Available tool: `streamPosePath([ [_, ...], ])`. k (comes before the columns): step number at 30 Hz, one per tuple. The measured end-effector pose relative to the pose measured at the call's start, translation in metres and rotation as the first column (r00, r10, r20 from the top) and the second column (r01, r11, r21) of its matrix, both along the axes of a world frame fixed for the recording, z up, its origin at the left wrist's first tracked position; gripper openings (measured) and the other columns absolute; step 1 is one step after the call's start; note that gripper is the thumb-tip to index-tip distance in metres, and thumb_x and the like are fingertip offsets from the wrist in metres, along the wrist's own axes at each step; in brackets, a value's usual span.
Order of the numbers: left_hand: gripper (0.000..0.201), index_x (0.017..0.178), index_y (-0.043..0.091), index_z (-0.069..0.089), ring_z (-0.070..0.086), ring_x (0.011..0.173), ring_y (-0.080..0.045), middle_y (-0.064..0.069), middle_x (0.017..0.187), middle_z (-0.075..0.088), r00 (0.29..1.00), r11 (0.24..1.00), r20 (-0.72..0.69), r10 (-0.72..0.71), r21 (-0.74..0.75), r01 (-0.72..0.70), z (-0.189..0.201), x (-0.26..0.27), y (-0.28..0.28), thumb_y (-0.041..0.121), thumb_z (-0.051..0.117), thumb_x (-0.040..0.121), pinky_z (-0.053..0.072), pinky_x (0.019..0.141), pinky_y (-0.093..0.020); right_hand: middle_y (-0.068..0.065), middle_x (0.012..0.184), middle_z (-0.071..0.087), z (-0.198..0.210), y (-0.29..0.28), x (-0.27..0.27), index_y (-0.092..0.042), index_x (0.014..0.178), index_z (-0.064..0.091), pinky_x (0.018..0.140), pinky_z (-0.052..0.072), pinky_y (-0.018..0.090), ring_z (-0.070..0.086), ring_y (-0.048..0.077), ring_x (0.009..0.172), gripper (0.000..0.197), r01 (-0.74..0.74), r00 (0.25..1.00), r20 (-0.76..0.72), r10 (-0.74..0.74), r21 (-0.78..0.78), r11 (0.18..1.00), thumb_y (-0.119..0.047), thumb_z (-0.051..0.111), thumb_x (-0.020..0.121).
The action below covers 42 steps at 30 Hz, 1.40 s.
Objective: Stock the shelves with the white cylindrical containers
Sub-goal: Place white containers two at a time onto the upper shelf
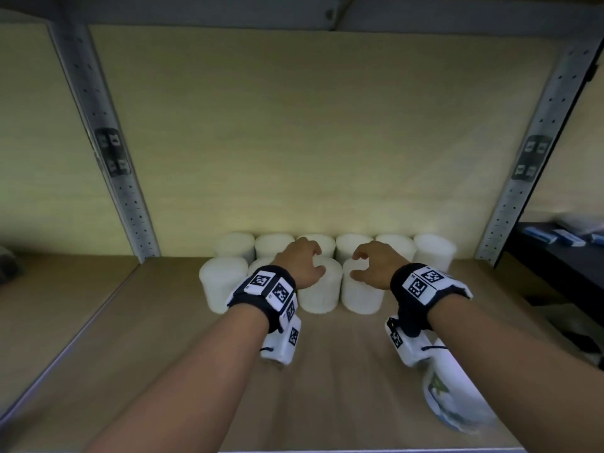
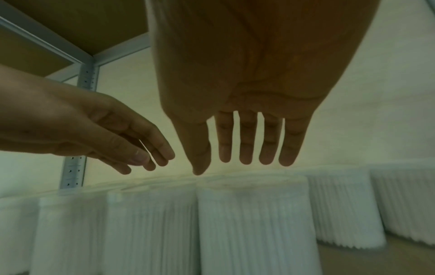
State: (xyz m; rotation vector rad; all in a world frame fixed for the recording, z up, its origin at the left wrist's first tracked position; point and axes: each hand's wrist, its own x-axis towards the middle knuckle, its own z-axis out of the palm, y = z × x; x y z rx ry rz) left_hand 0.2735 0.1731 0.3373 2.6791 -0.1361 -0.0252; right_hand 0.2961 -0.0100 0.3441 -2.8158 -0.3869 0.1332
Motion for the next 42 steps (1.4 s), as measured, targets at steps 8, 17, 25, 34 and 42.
streamPosePath([
  [8,0.056,0.139,0.014,0.042,0.041,0.132,-0.023,-0.005,0.145,0.04,0.997,0.995,-0.055,-0.045,0.09,0.05,-0.012,0.023,-0.014,0.037,0.058,0.09,0.036,0.109,-0.037,0.006,0.143,0.043,-0.005,-0.003,0.019,-0.017,0.135,0.049,0.104,0.038,0.031,0.044,0.023,0.13,0.057,0.005,0.996,-0.089,-0.014,-0.102,0.995,-0.045,0.06,0.088],
  [17,0.054,0.136,0.016,0.047,0.043,0.13,-0.022,-0.004,0.144,0.04,0.998,0.991,-0.053,-0.046,0.124,0.053,-0.016,0.027,-0.015,0.039,0.059,0.089,0.038,0.108,-0.038,0.006,0.141,0.045,-0.002,-0.002,0.022,-0.014,0.134,0.051,0.104,0.039,0.03,0.046,0.023,0.129,0.056,-0.018,0.996,-0.085,0.008,-0.121,0.993,-0.044,0.061,0.088],
  [25,0.051,0.134,0.016,0.048,0.044,0.127,-0.023,-0.004,0.14,0.042,0.998,0.993,-0.037,-0.044,0.105,0.047,-0.021,0.027,-0.014,0.037,0.058,0.089,0.038,0.107,-0.038,0.005,0.141,0.044,0.001,-0.005,0.019,-0.017,0.134,0.051,0.102,0.038,0.028,0.046,0.022,0.128,0.051,-0.049,0.994,-0.105,0.037,-0.12,0.992,-0.034,0.064,0.088],
  [34,0.05,0.133,0.014,0.049,0.044,0.127,-0.024,-0.006,0.139,0.043,0.998,0.994,-0.032,-0.055,0.091,0.058,-0.025,0.029,-0.013,0.036,0.058,0.089,0.038,0.106,-0.04,0.006,0.14,0.044,0.005,-0.006,0.021,-0.02,0.135,0.05,0.105,0.037,0.032,0.04,0.026,0.131,0.053,0.005,0.999,-0.051,-0.011,-0.105,0.994,-0.039,0.062,0.087],
  [42,0.049,0.134,0.014,0.048,0.043,0.127,-0.024,-0.005,0.139,0.041,0.998,0.994,-0.023,-0.059,0.092,0.061,-0.026,0.028,-0.013,0.035,0.057,0.091,0.038,0.107,-0.04,0.014,0.141,0.041,0.004,-0.002,0.017,-0.01,0.137,0.045,0.106,0.032,0.033,0.039,0.028,0.131,0.062,0.031,0.995,-0.088,-0.054,-0.244,0.969,-0.051,0.051,0.091],
])
